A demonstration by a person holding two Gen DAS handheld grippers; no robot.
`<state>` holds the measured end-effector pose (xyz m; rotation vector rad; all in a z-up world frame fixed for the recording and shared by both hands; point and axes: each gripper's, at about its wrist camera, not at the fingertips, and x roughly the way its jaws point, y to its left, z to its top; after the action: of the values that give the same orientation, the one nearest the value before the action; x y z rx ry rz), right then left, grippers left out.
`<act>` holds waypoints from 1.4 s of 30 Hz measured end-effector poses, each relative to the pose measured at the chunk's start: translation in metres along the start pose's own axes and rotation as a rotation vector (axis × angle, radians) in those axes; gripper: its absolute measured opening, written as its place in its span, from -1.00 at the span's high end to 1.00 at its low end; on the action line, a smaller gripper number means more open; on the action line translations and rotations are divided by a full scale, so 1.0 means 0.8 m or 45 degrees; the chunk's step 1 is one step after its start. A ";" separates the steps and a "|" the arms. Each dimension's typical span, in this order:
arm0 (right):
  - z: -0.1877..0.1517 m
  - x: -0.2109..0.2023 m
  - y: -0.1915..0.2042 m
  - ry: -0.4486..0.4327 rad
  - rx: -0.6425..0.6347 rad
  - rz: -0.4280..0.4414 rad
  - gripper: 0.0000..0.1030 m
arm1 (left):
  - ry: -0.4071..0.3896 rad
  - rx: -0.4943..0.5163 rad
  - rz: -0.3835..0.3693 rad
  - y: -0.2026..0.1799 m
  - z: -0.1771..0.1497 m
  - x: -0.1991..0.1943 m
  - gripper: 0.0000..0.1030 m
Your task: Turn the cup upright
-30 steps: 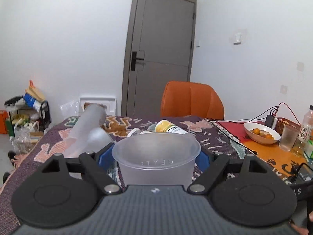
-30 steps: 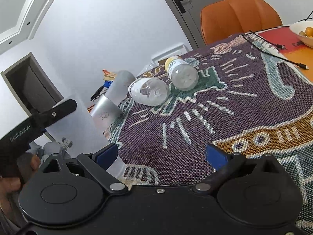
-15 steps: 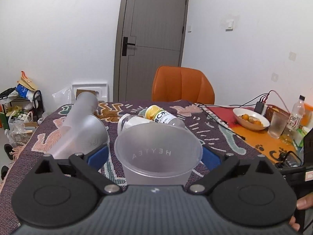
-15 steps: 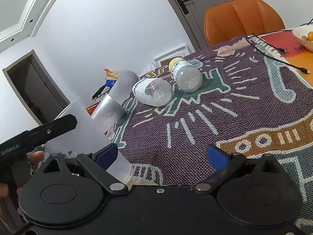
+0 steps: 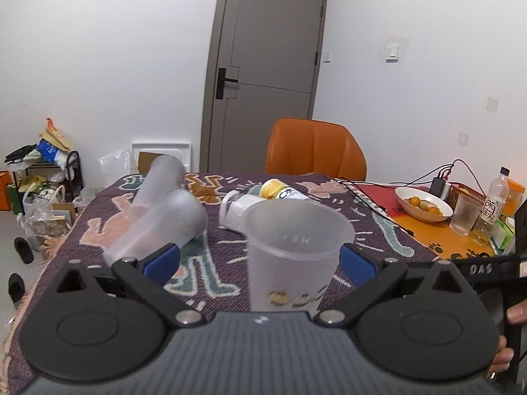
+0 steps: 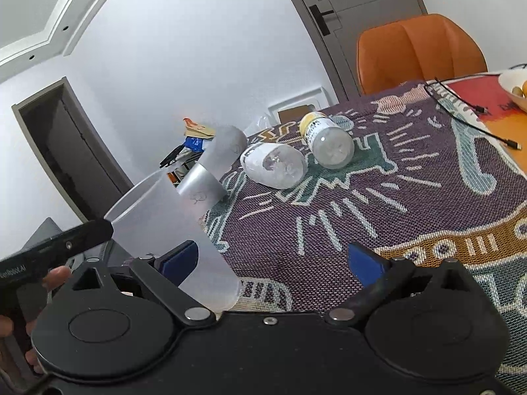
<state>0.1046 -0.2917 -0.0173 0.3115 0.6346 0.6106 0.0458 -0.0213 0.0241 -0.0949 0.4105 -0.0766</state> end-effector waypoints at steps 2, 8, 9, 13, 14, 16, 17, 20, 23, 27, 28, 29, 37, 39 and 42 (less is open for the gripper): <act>0.000 -0.004 0.006 -0.007 -0.029 -0.002 -1.00 | 0.003 -0.009 0.014 0.005 -0.004 -0.006 -0.99; 0.001 -0.015 0.023 -0.002 -0.111 -0.009 -1.00 | 0.023 -0.026 0.023 0.018 -0.019 -0.022 -0.99; 0.001 -0.017 0.024 0.001 -0.121 -0.007 -1.00 | 0.029 -0.028 0.029 0.019 -0.021 -0.024 -1.00; 0.000 -0.024 0.030 0.016 -0.151 -0.005 -1.00 | 0.047 -0.045 0.037 0.026 -0.029 -0.033 -1.00; -0.001 -0.025 0.031 0.018 -0.157 -0.002 -1.00 | 0.052 -0.049 0.037 0.027 -0.030 -0.034 -1.00; -0.003 -0.028 0.033 0.027 -0.172 0.005 -1.00 | 0.067 -0.057 0.037 0.029 -0.034 -0.037 -1.00; -0.003 -0.029 0.034 0.033 -0.180 0.006 -1.00 | 0.080 -0.058 0.035 0.030 -0.035 -0.038 -1.00; -0.009 -0.034 0.037 0.051 -0.207 -0.003 -1.00 | 0.112 -0.055 0.044 0.030 -0.040 -0.040 -1.00; -0.012 -0.038 0.038 0.070 -0.218 0.003 -1.00 | 0.135 -0.069 0.048 0.032 -0.045 -0.042 -1.00; -0.016 -0.042 0.038 0.085 -0.223 -0.001 -1.00 | 0.154 -0.085 0.072 0.035 -0.048 -0.045 -1.00; -0.017 -0.043 0.037 0.088 -0.221 0.000 -1.00 | 0.163 -0.088 0.076 0.036 -0.050 -0.045 -1.00; -0.018 -0.043 0.037 0.090 -0.220 -0.001 -1.00 | 0.171 -0.090 0.077 0.037 -0.051 -0.045 -1.00; -0.021 -0.042 0.050 0.098 -0.260 0.012 -1.00 | 0.187 -0.099 0.085 0.036 -0.053 -0.045 -1.00; -0.021 -0.043 0.053 0.095 -0.273 0.015 -1.00 | 0.187 -0.099 0.084 0.036 -0.053 -0.045 -1.00; -0.021 -0.043 0.053 0.096 -0.268 0.009 -1.00 | 0.189 -0.097 0.084 0.036 -0.054 -0.046 -1.00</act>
<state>0.0536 -0.2783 0.0049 0.0941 0.6356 0.6926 -0.0036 0.0071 -0.0042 -0.1511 0.5644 -0.0029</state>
